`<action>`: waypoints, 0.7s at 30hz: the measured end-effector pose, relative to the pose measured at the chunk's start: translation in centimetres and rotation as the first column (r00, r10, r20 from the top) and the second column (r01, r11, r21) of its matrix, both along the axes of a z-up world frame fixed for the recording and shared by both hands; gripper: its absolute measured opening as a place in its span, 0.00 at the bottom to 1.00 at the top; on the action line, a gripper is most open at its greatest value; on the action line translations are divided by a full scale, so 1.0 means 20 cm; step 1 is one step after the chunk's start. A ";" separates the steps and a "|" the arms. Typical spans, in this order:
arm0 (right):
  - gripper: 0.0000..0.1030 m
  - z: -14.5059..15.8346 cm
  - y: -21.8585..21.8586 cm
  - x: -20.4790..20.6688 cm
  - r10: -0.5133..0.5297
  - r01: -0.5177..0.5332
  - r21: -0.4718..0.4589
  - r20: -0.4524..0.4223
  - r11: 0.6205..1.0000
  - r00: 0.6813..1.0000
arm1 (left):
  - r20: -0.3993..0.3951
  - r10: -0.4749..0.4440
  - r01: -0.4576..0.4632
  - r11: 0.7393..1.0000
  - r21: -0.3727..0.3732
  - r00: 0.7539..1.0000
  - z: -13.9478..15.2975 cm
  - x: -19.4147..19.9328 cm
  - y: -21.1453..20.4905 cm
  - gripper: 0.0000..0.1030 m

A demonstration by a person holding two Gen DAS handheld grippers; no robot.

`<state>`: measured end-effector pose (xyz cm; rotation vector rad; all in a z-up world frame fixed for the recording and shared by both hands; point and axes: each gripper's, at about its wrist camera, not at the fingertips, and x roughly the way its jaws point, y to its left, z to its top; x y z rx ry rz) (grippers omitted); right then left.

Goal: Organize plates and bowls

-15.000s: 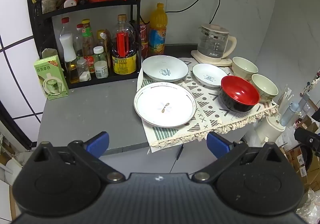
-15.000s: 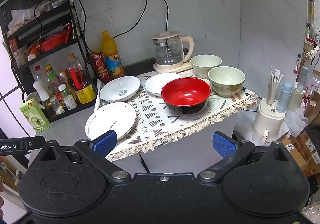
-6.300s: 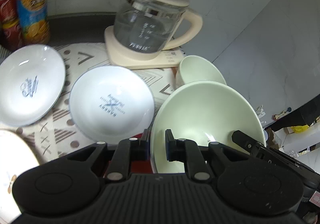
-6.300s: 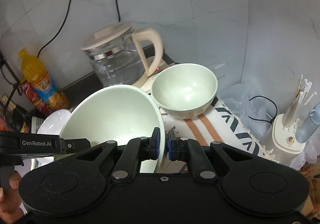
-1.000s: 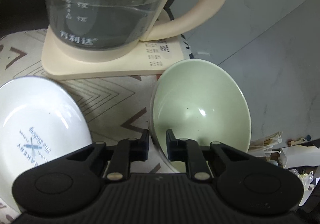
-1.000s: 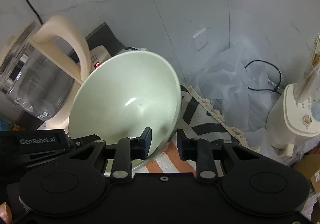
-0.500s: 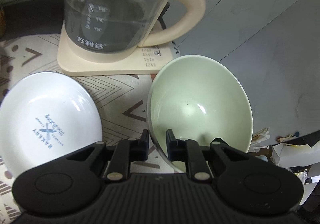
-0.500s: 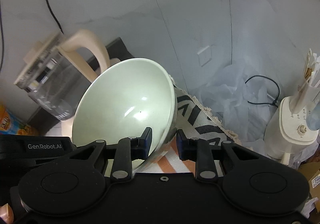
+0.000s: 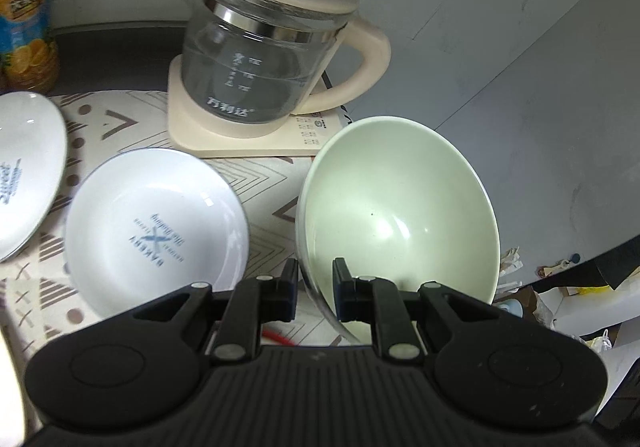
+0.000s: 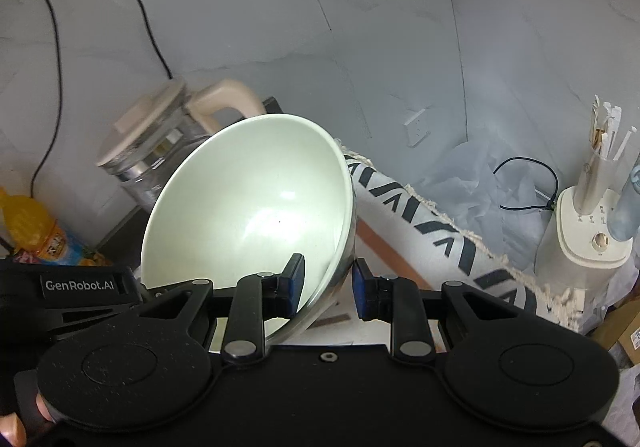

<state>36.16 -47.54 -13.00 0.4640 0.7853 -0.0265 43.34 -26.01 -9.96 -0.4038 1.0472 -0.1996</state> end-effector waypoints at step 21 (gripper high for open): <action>0.25 0.00 0.22 -0.38 0.024 -0.024 -0.004 0.003 1.000 1.000 | -0.003 0.015 -0.015 1.000 -0.023 1.000 0.00 -0.40 0.26 0.19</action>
